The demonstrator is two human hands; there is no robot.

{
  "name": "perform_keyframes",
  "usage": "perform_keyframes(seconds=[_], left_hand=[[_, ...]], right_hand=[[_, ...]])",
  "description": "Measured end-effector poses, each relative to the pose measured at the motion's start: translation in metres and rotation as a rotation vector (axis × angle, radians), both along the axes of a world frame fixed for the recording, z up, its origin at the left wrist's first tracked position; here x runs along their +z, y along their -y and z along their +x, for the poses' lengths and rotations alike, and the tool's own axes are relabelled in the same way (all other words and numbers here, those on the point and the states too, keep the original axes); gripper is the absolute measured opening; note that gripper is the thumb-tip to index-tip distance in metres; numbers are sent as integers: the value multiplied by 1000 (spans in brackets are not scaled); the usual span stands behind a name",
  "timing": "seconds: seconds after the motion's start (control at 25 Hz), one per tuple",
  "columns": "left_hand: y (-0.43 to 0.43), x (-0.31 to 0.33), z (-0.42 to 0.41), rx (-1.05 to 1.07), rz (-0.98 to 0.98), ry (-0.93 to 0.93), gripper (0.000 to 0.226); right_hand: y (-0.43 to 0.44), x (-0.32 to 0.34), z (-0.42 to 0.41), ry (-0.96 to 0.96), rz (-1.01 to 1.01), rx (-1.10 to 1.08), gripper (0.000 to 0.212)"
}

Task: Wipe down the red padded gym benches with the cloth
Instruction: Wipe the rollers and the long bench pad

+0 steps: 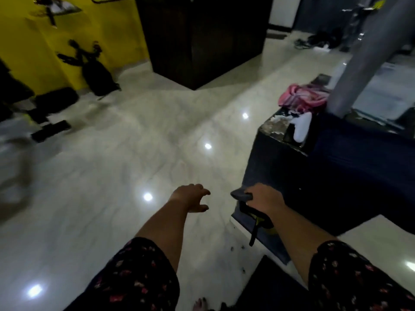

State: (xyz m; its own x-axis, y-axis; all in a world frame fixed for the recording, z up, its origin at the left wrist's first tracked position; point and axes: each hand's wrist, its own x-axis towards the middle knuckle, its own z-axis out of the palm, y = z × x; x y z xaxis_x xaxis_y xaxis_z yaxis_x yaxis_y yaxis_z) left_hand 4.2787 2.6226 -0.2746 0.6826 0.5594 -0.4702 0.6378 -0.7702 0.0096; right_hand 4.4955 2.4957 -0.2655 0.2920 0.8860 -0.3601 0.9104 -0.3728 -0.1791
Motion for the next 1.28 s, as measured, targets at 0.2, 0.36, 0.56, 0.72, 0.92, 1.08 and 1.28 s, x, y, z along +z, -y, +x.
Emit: perform_keyframes(seconds=[0.2,0.36,0.56,0.72,0.92,1.08,1.28], left_hand=[[18,-12,62,-244,-97,37,62],[48,-12,113,-370,-132,82,61],[112,0,175,-562,-167,93,65],[181,8,206,-722,-140,106,65],[278,25,218,-927,-95,78,64],[334,25,222,-1006,-80,105,64],[393,32,235,-1135,-87,123,63]], right_hand=[[51,-14,20,-23,-86,-222,26],[116,-10,38,0,-117,-382,31],[219,0,45,74,-61,-661,43],[295,9,33,81,-7,-807,47],[397,6,1,53,29,-999,43],[460,11,-23,37,30,-1105,42],[516,27,-43,75,235,-1216,49]])
